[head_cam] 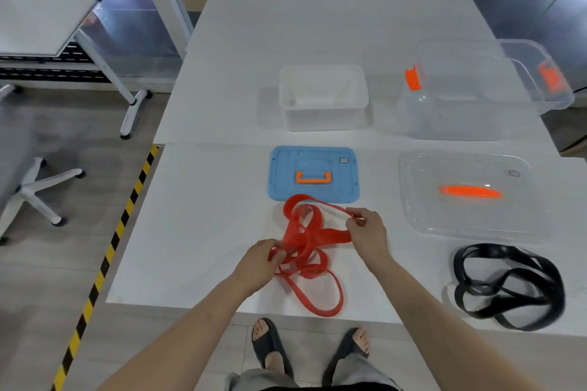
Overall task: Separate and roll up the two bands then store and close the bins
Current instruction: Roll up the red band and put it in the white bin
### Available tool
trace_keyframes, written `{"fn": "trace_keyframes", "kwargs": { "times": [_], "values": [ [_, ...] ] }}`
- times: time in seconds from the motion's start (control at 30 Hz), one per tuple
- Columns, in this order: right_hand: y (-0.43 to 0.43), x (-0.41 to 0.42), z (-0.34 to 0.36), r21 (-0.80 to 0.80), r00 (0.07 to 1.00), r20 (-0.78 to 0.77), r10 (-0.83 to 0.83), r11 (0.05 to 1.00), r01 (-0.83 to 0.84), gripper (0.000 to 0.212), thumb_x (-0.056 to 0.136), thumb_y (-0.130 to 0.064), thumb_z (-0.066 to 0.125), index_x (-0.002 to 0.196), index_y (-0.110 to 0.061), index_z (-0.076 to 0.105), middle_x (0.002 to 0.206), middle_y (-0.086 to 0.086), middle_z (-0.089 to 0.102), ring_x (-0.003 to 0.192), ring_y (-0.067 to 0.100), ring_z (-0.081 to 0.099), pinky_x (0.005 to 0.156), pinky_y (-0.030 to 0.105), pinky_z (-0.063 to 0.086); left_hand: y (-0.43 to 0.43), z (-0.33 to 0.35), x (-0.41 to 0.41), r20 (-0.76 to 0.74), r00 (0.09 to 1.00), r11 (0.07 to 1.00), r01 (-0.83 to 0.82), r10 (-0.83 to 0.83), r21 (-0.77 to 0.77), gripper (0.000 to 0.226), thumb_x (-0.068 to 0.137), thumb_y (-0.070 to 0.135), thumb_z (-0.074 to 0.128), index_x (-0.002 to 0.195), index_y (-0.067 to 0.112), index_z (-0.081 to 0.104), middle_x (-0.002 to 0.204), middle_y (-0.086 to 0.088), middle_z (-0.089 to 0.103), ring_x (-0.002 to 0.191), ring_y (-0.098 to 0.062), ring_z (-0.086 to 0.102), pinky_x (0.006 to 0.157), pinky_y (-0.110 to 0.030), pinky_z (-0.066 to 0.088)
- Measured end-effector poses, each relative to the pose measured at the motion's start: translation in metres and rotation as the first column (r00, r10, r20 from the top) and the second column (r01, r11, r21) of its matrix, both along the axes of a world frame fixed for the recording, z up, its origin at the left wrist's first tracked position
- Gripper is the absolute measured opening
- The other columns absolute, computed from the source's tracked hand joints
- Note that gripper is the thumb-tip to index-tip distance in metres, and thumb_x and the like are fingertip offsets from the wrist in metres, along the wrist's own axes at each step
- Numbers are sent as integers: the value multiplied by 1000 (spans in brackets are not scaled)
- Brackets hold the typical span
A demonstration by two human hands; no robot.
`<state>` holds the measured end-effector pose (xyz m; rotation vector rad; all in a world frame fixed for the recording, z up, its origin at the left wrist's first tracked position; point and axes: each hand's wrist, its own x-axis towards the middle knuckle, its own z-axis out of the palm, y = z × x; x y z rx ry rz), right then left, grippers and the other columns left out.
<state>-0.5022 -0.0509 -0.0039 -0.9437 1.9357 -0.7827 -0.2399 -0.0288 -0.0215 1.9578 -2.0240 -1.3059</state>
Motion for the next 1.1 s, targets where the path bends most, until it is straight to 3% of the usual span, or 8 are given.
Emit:
{"fn": "trace_keyframes", "kwargs": {
  "times": [0.23,0.37,0.5,0.6,0.73,0.83,0.9,1.1],
  "values": [
    [10,2,38,-119,986,153,63,992,-45,24,88,-4,66,102,-24,67,103,-7,76,99,17,74,83,36,61,-14,32,-1,-55,991,991,-123,120,-50,45,102,36,53,145,26,45,147,-2,49,114,-18,63,100,-32,49],
    [3,4,81,-227,957,249,146,970,-89,35,87,6,66,108,-20,71,110,0,77,90,11,73,73,21,58,-40,68,-17,-111,992,965,-83,57,-250,48,103,29,56,149,21,44,154,-3,46,142,-20,44,115,-28,31],
    [-4,7,126,-370,919,283,275,915,-160,39,84,9,71,104,-25,74,115,-2,78,94,14,71,80,28,57,-57,105,-33,-203,977,947,-4,-65,-322,55,103,33,57,154,32,35,159,9,38,145,-8,34,120,-27,24],
    [-7,5,155,-451,888,321,330,877,-163,40,86,15,70,105,-19,74,115,-4,77,97,12,72,84,26,58,-64,131,-45,-269,955,934,23,-127,-358,57,104,26,55,150,45,27,148,25,33,137,3,31,115,-18,21],
    [-10,-1,183,-518,876,309,371,838,-172,40,84,17,71,106,-17,74,115,-1,78,103,16,72,91,30,59,-76,149,-54,-347,938,912,-135,-9,-387,51,106,30,51,155,31,38,149,19,41,135,2,36,111,-19,25],
    [-11,-1,195,-533,876,313,366,831,-156,42,83,17,71,104,-19,74,108,3,79,101,25,74,92,38,59,-78,159,-61,-443,894,898,-243,60,-368,32,105,20,51,133,33,62,137,12,61,127,-3,55,109,-18,38],
    [-10,1,201,-542,879,304,368,826,-158,40,83,13,75,106,-20,74,110,3,79,104,33,75,94,42,59,-77,174,-65,-508,849,885,-340,143,-319,25,105,20,50,113,34,70,115,12,72,106,2,66,91,-7,45],
    [-14,7,217,-556,886,311,343,822,-123,19,97,-3,69,96,-20,77,100,-11,80,86,10,70,79,20,56,-77,220,-70,-652,730,852,-461,205,-249,30,109,22,41,108,22,71,97,11,74,91,1,68,80,-14,49]
  ]
}}
